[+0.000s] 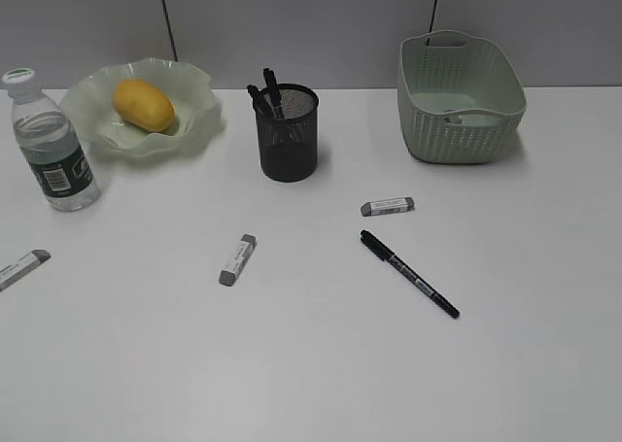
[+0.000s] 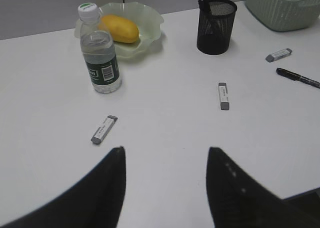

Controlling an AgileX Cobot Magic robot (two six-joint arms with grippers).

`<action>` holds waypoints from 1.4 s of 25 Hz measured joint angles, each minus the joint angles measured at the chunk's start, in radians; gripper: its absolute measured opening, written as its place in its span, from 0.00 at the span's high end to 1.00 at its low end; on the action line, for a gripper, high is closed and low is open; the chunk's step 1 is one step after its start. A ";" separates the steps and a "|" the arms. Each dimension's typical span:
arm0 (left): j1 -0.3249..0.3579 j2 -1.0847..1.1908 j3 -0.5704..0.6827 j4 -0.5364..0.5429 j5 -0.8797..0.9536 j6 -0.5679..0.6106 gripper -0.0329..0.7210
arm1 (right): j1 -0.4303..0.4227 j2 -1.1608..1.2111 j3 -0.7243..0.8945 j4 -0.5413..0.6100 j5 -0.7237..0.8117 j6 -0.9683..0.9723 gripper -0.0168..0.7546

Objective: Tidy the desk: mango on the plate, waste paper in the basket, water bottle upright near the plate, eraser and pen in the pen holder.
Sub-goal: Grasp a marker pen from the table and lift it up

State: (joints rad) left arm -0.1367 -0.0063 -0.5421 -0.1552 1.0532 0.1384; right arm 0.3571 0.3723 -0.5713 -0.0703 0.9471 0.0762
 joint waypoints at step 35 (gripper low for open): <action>0.000 0.000 0.000 -0.002 0.000 0.000 0.45 | 0.211 1.565 -0.849 0.029 -0.004 -0.100 0.34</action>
State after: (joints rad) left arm -0.1367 -0.0063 -0.5421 -0.1571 1.0532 0.1384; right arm 0.5684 1.9370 -1.4202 -0.0409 0.9430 -0.0242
